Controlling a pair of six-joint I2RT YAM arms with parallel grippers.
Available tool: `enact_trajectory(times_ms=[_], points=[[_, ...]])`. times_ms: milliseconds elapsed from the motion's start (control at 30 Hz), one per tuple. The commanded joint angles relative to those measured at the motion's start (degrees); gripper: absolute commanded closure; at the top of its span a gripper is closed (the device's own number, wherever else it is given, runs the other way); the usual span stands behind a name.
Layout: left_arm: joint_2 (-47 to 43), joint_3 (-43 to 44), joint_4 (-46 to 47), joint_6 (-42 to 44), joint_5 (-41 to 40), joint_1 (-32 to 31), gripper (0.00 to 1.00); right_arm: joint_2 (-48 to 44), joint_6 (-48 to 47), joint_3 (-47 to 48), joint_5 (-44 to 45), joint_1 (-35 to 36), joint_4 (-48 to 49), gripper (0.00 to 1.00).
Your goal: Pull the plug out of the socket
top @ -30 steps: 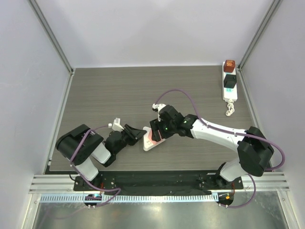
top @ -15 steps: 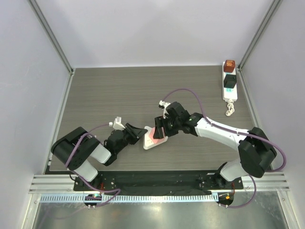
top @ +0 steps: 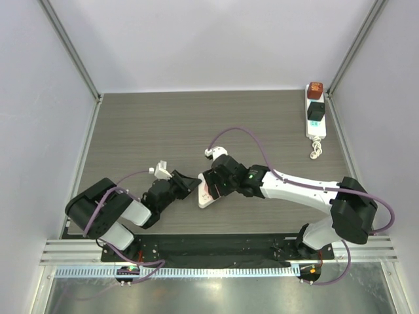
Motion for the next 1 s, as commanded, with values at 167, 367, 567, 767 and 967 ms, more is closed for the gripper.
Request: enact_trajectory(times_ms=[167, 367, 567, 767, 967], points=[[-0.03, -2.08, -14.03, 5.96, -5.35, -0.8, 1.0, -6.3, 1.12, -0.99, -1.89, -8.48, 3.46, 0.99], [0.06, -1.02, -11.93, 8.69, -0.08, -1.07, 1.0, -7.17, -2.49, -6.17, -3.09, -8.04, 6.87, 0.99], [-5.37, -1.12, -12.53, 9.21, 3.78, -1.16, 0.67, -11.73, -5.82, -14.52, -5.46, -8.04, 15.83, 0.99], [-12.33, 4.06, -21.84, 10.36, 9.84, -1.16, 0.41, -16.13, -10.22, -20.85, -7.66, -8.04, 20.94, 0.99], [-7.33, 8.99, -21.52, 9.66, 15.99, -1.16, 0.37, -16.31, -10.67, -21.64, -9.68, -8.04, 22.43, 0.99]])
